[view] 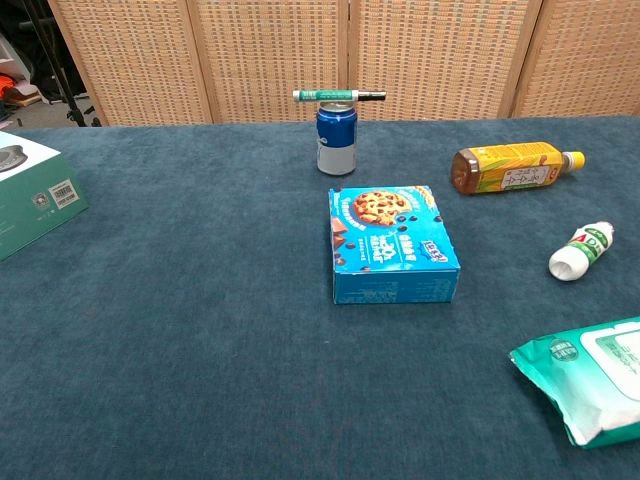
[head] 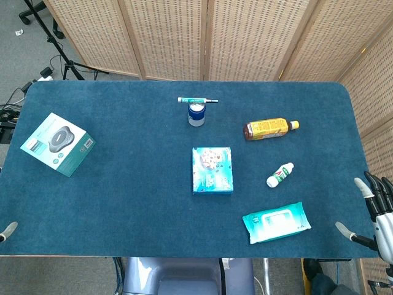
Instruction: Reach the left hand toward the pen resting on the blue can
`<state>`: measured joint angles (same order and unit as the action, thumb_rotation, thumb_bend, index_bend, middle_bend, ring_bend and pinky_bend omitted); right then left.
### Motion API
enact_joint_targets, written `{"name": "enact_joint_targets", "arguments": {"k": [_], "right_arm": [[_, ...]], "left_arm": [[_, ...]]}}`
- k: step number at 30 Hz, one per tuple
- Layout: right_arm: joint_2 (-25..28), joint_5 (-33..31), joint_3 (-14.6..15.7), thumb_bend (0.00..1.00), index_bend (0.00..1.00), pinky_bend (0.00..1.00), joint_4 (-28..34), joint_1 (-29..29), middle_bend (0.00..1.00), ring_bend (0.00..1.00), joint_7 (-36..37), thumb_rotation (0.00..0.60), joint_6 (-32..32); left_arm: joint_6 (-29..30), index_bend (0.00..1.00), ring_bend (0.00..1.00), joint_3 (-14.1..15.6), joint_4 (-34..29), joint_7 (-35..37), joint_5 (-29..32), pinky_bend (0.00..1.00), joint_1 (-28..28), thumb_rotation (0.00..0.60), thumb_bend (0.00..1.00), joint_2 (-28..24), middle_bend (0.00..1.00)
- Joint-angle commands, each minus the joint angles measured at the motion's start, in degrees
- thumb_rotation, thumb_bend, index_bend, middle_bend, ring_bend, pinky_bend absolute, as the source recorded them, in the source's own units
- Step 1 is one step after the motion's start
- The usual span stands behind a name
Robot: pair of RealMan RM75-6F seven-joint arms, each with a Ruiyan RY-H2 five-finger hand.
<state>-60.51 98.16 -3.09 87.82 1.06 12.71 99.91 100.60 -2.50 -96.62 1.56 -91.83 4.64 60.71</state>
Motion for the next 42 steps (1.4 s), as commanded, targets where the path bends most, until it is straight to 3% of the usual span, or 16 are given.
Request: {"name": "enact_joint_targets", "arguments": {"k": [1, 12, 13, 15, 16, 17, 20, 22, 24, 28, 33, 35, 37, 39, 42], "right_arm": [[0.0, 0.0, 0.1, 0.0, 0.0, 0.0, -0.1, 0.1, 0.0, 0.0, 0.1, 0.6, -0.1], [0.4, 0.1, 0.1, 0.0, 0.0, 0.0, 0.3, 0.3, 0.0, 0.0, 0.7, 0.6, -0.5], [0.4, -0.1, 0.1, 0.0, 0.0, 0.0, 0.3, 0.4, 0.0, 0.0, 0.8, 0.6, -0.7], [0.5, -0.3, 0.1, 0.0, 0.0, 0.0, 0.3, 0.5, 0.0, 0.0, 0.9, 0.6, -1.0], [0.5, -0.4, 0.0, 0.0, 0.0, 0.0, 0.3, 0.6, 0.0, 0.0, 1.0, 0.6, -1.2], [0.5, -0.5, 0.0, 0.0, 0.0, 0.0, 0.3, 0.7, 0.0, 0.0, 1.0, 0.6, -1.3], [0.6, -1.0, -0.1, 0.0, 0.0, 0.0, 0.5, 1.0, 0.0, 0.0, 0.9, 0.6, -2.1], [0.6, -1.5, -0.3, 0.0, 0.0, 0.0, 0.7, 1.2, 0.0, 0.0, 0.9, 0.6, -2.5], [0.7, -2.0, -0.5, 0.0, 0.0, 0.0, 0.8, 1.4, 0.0, 0.0, 1.0, 0.6, -3.0], [0.9, -2.9, -0.6, 0.0, 0.0, 0.0, 1.0, 1.8, 0.0, 0.0, 1.6, 0.6, -4.2], [1.0, -4.7, -1.1, 0.0, 0.0, 0.0, 0.8, 2.4, 0.0, 0.0, 2.0, 0.6, -6.0], [0.9, -5.6, -1.3, 0.0, 0.0, 0.0, 0.7, 2.7, 0.0, 0.0, 2.0, 0.6, -7.0], [0.7, -8.5, -2.1, 0.0, 0.0, 0.0, 0.1, 3.8, 0.0, 0.0, 2.6, 0.6, -9.9], [0.8, -9.8, -2.6, 0.0, 0.0, 0.0, -0.2, 4.3, 0.0, 0.0, 3.0, 0.6, -11.4], [0.8, -11.1, -3.0, 0.0, 0.0, 0.0, -0.4, 4.7, 0.0, 0.0, 3.3, 0.6, -12.6]], "left_arm": [[-0.1, 0.0, 0.0, 0.0, 0.0, 0.0, 0.0, 0.0, 0.0, 0.6, 0.0, 0.0, 0.0], [2.0, 0.0, 0.0, -0.8, 0.2, 1.1, -2.4, 0.0, -0.3, 0.6, 0.0, 0.1, 0.0], [2.5, 0.0, 0.05, -1.3, 0.0, 1.0, -2.9, 0.0, -0.6, 0.6, 0.0, -0.1, 0.0], [2.9, 0.0, 0.38, -2.7, -0.7, 0.6, -3.5, 0.19, -1.7, 0.6, 0.0, -0.6, 0.08], [2.5, 0.0, 0.62, -3.5, -1.7, 0.4, -3.6, 0.39, -2.5, 0.6, 0.0, -1.1, 0.19], [1.5, 0.0, 0.78, -4.1, -3.0, 0.9, -4.2, 0.63, -3.7, 0.6, 0.0, -2.0, 0.34], [-2.6, 0.0, 0.96, -6.2, -7.8, 0.7, -5.1, 0.91, -7.7, 0.6, 0.0, -5.3, 0.67], [-5.3, 0.0, 0.99, -8.1, -10.8, -1.7, -4.2, 0.97, -10.3, 0.6, 0.0, -6.3, 0.8], [-9.1, 0.0, 1.0, -9.9, -14.2, -4.2, -2.1, 0.99, -13.2, 0.6, 0.01, -7.0, 0.87], [-20.0, 0.0, 1.0, -13.1, -22.0, -8.6, 6.9, 1.0, -19.4, 0.6, 0.07, -10.5, 0.92], [-34.3, 0.0, 1.0, -19.5, -24.8, -15.6, 27.4, 1.0, -31.4, 0.6, 0.12, -10.2, 0.92], [-37.9, 0.0, 1.0, -20.9, -22.3, -18.4, 33.5, 1.0, -36.3, 0.6, 0.12, -8.2, 0.92], [-42.7, 0.0, 1.0, -20.6, -15.5, -24.8, 41.1, 1.0, -44.2, 0.6, 0.12, -1.8, 0.92], [-44.1, 0.0, 1.0, -20.9, -12.2, -26.9, 47.1, 1.0, -48.1, 0.6, 0.15, 1.9, 0.92], [-45.6, 0.0, 1.0, -21.0, -9.2, -28.9, 52.4, 1.0, -51.8, 0.6, 0.36, 4.6, 0.92]]}}
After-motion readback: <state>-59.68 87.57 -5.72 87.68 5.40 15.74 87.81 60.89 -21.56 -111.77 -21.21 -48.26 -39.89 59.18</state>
